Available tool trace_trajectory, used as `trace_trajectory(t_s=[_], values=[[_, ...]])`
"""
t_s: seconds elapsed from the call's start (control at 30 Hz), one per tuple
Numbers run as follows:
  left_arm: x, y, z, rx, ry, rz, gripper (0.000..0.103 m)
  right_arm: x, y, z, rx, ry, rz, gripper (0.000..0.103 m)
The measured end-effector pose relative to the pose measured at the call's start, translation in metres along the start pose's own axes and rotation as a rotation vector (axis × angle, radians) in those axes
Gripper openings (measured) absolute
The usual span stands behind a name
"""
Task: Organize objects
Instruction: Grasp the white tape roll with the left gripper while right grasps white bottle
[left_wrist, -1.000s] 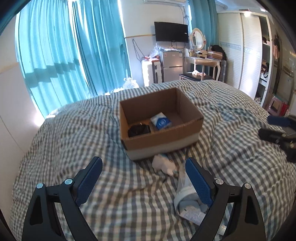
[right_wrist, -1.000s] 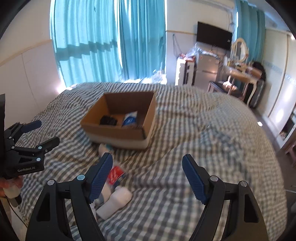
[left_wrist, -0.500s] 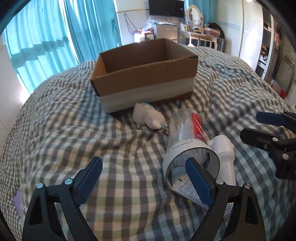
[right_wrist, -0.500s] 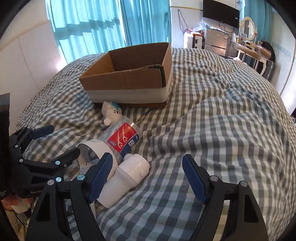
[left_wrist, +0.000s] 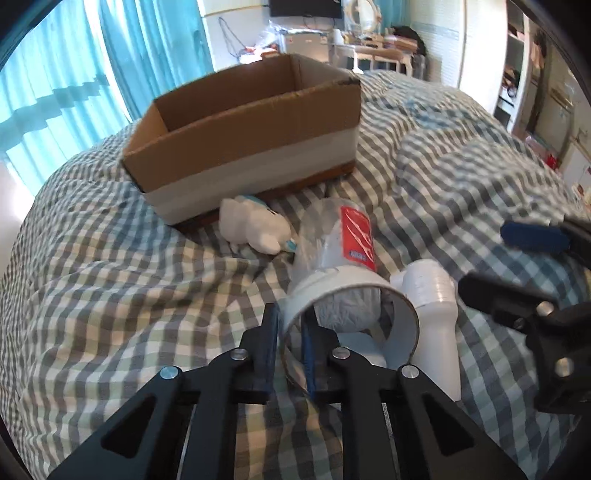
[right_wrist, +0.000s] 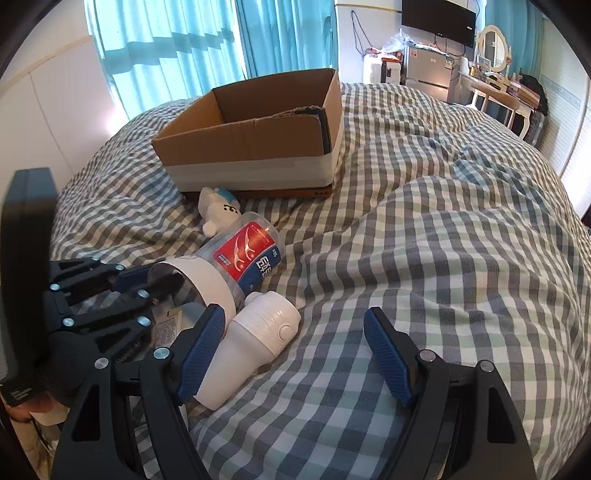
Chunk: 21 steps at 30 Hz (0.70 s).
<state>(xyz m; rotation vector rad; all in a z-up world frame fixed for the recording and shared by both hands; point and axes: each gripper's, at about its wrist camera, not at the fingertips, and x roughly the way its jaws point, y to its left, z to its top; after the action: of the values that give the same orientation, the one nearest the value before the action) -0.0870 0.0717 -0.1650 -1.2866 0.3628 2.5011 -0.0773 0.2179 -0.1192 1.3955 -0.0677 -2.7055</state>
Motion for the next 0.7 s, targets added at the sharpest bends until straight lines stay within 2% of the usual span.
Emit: trace_trajectory(t_s=[0.13,0.3,0.5,0.6,0.7], values=[[-0.012,0.018,0.004,-0.102,-0.02,-0.005,0.012,0.005,0.002,-0.001,-0.009,0.016,-0.013,0.077],[-0.034,0.029,0.013,-0.135,-0.077,0.011,0.011,0.013,0.007,-0.001,-0.027,0.045,-0.029,0.078],[-0.058,0.042,0.02,-0.148,-0.14,0.072,0.011,0.031,0.024,-0.001,-0.063,0.101,-0.022,0.078],[-0.063,0.049,0.022,-0.152,-0.148,0.101,0.011,0.042,0.031,-0.002,-0.082,0.132,-0.069,0.078],[-0.061,0.055,0.019,-0.156,-0.13,0.084,0.011,0.051,0.033,-0.002,-0.086,0.151,-0.09,0.078]])
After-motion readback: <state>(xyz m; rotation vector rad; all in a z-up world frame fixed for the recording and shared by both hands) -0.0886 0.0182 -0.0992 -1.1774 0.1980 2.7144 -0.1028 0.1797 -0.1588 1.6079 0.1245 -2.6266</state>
